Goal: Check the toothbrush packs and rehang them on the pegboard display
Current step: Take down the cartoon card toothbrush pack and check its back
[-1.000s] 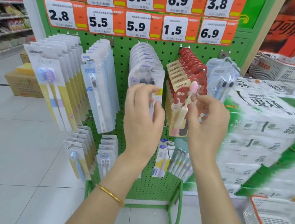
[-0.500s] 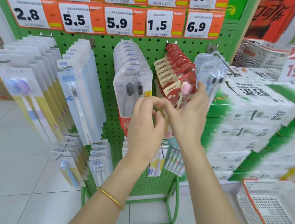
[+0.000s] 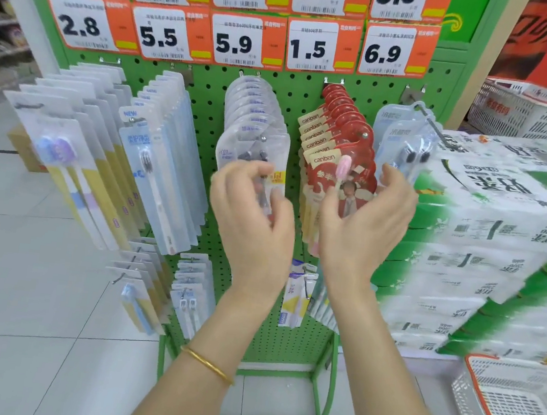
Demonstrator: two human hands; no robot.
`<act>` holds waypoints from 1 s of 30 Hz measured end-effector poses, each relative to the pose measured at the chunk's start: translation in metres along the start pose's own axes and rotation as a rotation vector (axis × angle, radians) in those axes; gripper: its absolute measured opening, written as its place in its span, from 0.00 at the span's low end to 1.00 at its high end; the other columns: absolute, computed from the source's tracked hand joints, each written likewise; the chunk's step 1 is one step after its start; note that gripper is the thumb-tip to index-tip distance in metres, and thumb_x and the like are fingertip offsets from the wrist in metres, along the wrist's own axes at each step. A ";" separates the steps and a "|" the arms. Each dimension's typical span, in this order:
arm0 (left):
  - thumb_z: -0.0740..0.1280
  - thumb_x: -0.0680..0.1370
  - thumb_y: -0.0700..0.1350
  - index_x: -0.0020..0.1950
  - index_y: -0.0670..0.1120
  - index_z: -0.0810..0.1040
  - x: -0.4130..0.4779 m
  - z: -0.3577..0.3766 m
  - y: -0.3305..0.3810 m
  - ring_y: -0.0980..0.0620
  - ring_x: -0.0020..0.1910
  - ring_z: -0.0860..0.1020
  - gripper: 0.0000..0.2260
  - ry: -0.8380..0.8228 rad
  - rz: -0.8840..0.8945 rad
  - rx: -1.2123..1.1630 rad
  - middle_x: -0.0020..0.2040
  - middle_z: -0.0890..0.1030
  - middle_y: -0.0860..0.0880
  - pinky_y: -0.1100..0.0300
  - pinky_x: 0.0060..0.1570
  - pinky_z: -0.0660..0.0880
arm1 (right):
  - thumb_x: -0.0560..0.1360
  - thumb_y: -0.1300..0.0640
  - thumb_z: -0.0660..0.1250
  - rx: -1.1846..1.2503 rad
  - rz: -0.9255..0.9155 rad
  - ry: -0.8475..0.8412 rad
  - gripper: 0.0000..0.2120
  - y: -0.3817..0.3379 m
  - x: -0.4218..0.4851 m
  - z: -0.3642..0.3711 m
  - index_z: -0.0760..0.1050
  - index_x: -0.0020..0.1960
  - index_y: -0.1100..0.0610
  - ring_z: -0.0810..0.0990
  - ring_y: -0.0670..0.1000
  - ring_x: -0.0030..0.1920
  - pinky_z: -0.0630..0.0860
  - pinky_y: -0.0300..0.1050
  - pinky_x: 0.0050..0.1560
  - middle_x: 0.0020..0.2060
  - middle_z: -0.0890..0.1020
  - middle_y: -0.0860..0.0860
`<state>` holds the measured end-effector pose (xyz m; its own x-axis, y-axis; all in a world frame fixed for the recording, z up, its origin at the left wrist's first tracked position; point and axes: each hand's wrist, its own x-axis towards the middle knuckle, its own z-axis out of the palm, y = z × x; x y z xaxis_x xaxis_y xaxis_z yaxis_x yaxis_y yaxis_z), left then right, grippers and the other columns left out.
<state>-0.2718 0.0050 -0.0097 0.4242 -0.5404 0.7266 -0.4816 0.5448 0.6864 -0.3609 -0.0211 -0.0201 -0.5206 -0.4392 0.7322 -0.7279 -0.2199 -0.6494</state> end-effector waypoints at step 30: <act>0.74 0.68 0.48 0.71 0.37 0.64 0.021 0.027 -0.019 0.41 0.67 0.66 0.36 0.121 0.036 0.391 0.68 0.67 0.38 0.55 0.66 0.60 | 0.70 0.58 0.65 0.032 -0.016 -0.011 0.22 -0.002 0.003 0.004 0.71 0.62 0.65 0.68 0.56 0.59 0.64 0.49 0.59 0.58 0.75 0.60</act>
<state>-0.2741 -0.0339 -0.0083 0.4776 -0.4336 0.7641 -0.7430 0.2648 0.6147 -0.3589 -0.0258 -0.0170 -0.5043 -0.4450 0.7401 -0.7210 -0.2548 -0.6444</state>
